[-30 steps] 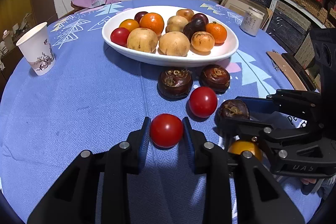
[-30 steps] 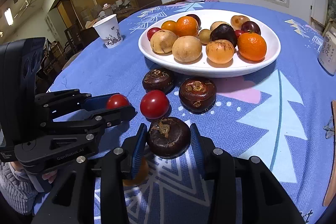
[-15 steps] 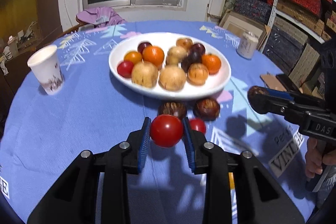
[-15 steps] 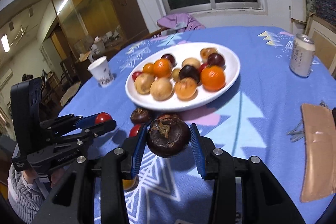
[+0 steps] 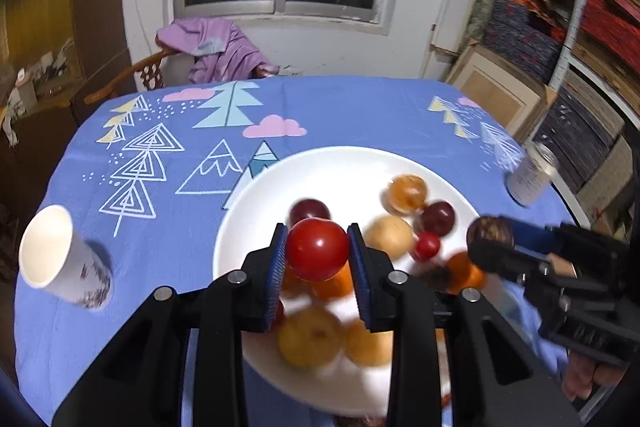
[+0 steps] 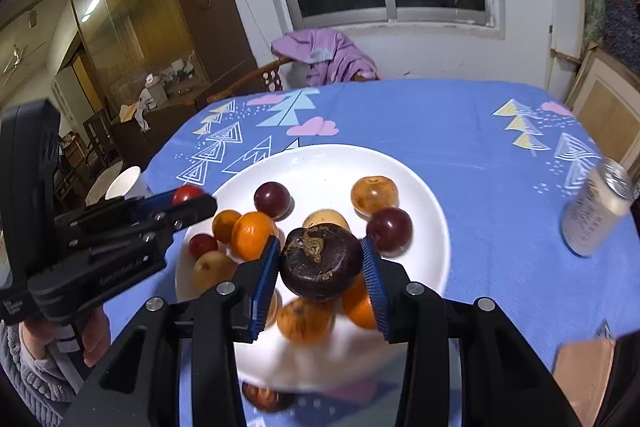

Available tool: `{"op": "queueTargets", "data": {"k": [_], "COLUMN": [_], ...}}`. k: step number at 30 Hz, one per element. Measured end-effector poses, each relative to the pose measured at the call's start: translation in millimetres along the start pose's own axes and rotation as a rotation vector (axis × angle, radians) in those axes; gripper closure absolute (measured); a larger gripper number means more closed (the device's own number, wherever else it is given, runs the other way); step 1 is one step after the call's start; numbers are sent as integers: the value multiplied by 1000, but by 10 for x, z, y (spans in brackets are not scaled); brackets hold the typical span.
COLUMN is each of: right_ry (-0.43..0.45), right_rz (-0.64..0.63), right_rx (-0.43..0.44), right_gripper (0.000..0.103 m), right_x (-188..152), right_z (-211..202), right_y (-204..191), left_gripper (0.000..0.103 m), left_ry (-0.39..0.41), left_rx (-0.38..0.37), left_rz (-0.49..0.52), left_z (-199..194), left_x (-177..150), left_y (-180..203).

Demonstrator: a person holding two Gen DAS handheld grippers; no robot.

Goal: Organize fruits
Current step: 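Carry both held fruits onto the white plate and open both grippers, then move both open grippers back toward the remaining fruit pile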

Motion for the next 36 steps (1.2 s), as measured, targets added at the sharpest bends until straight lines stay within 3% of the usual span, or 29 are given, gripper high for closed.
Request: {"op": "queueTargets", "data": {"k": [7, 11, 14, 16, 19, 20, 27, 31, 36], "right_ry": [-71, -106, -114, -83, -51, -44, 26, 45, 85], "right_rz": [-36, -45, -36, -21, 11, 25, 108, 212, 296], "right_rx": [-37, -63, -45, -61, -48, -42, -4, 37, 46], "right_gripper": [61, 60, 53, 42, 42, 42, 29, 19, 18], "right_x": [250, 337, 388, 412, 388, 367, -271, -788, -1156], "right_z": [570, 771, 828, 777, 635, 586, -52, -379, -658], "right_y": [-44, -60, -63, -55, 7, 33, 211, 362, 507], "left_gripper": [73, 69, 60, 44, 25, 24, 12, 8, 7], "left_ry": [-88, -83, -72, -68, -30, -14, 69, 71, 41], "left_rx": [32, 32, 28, 19, 54, 56, 71, 79, 98], "left_rz": [-67, -69, -65, -65, -61, -64, -103, -75, -1], "left_z": [648, 779, 771, 732, 558, 476, -226, -493, -573], "left_x": [182, 158, 163, 164, 139, 123, -300, -799, -1276], "left_y": [-340, -367, -359, -350, -337, -341, -360, -221, 51]}}
Point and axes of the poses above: each gripper's, at about its wrist camera, not at the fingertips, and z roughly the way its jaws point, y to its right, x to its top, the point moved 2 cm from there along z, roughly the way its jaws point, and after that the axes turned 1 degree about -y, right-handed, at the moved point
